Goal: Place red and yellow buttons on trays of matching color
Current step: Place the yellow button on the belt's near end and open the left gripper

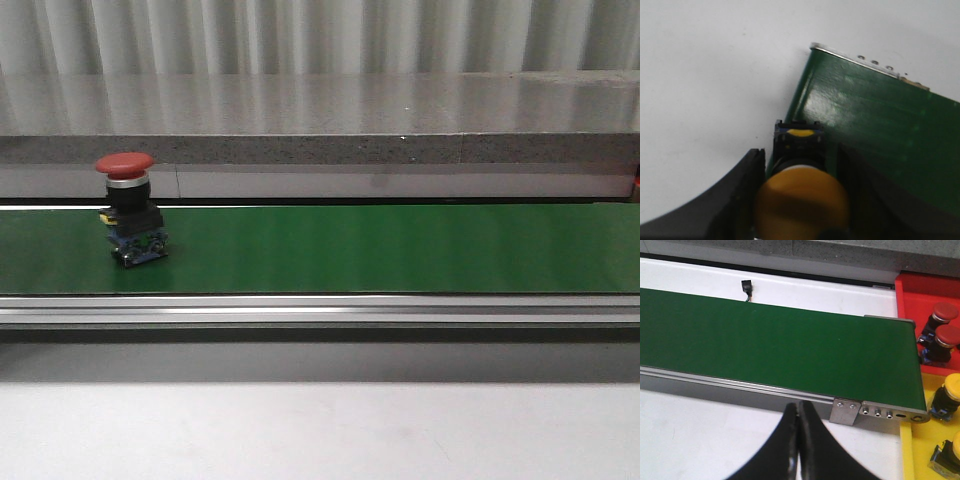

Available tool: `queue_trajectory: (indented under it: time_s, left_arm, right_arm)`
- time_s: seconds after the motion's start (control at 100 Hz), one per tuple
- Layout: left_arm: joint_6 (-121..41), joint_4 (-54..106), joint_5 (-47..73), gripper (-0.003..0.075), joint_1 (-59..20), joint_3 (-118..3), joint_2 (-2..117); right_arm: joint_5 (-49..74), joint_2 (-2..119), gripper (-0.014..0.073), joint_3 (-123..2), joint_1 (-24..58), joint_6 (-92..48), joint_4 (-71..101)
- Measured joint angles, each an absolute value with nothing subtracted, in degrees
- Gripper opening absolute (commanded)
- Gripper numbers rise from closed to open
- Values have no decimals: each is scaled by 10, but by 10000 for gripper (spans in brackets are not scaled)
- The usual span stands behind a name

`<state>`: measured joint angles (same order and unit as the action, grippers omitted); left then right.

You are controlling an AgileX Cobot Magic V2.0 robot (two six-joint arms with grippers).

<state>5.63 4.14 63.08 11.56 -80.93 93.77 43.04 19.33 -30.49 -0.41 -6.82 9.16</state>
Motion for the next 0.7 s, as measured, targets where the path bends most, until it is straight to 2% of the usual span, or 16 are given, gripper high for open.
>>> queue_trajectory:
  time_s: [0.49, 0.59, 0.7]
  left_arm:
    - [53, 58, 611, 202, 82, -756, 956]
    - [47, 59, 611, 302, 82, -756, 966]
    - [37, 71, 611, 507, 82, -756, 965]
  right_arm:
    - [428, 193, -58, -305, -4, -68, 92]
    - [428, 193, -58, -305, -4, -68, 92]
    - [427, 193, -58, -305, -4, -68, 92]
